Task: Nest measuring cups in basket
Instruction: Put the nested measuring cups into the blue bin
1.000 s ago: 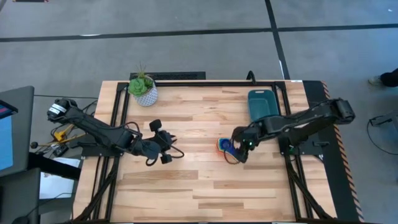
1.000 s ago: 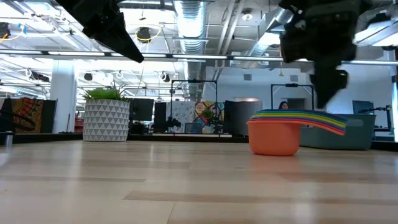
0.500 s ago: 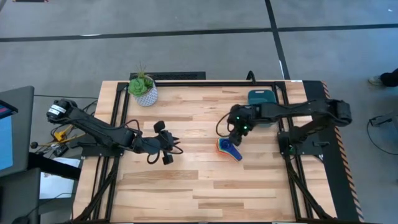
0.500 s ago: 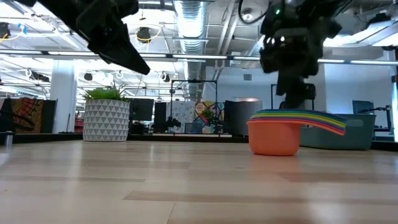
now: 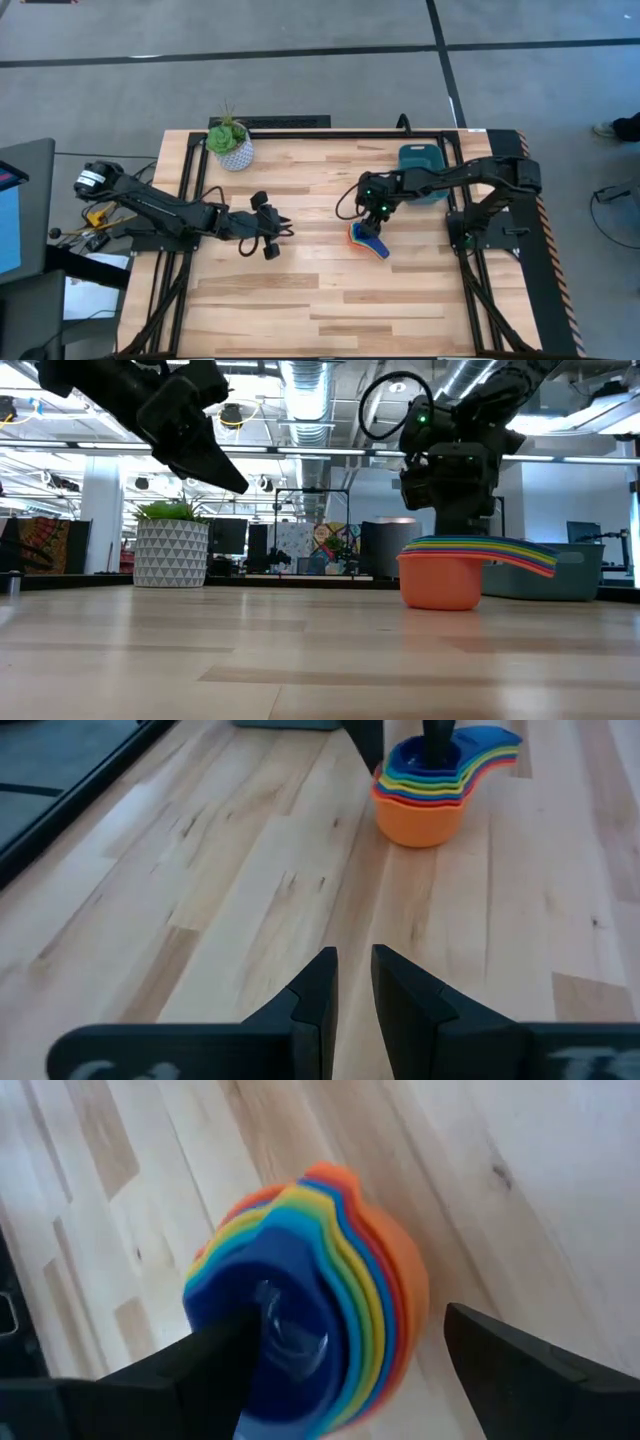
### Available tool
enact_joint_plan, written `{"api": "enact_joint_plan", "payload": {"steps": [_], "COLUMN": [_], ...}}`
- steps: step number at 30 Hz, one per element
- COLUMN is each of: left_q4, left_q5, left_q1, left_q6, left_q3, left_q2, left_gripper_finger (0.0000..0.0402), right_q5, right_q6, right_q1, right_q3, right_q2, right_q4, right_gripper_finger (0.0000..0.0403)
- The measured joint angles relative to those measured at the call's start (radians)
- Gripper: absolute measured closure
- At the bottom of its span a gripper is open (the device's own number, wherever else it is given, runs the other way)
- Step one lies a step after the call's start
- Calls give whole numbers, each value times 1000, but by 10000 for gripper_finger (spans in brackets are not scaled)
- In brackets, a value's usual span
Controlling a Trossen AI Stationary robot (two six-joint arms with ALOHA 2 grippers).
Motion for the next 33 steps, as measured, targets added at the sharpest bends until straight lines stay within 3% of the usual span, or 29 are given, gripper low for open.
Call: {"api": "enact_joint_plan", "payload": {"steps": [9,26,33], "left_q4": [-5,-6,-6], "left_q5": [7,31,31], "left_q1": [36,62,62], "left_q6": [19,34,34], "left_q3": [0,0,0], "left_q2": [0,0,0], "left_gripper_finger": [347,347,347], "right_q5": [-17,-12,-14], "right_q6": [-25,-12,-8], "right_q1": [0,0,0], "right_q3": [2,4,4], "right_q2": [38,37,37], "right_q4": [18,11,10], "right_gripper_finger": [106,273,305]}}
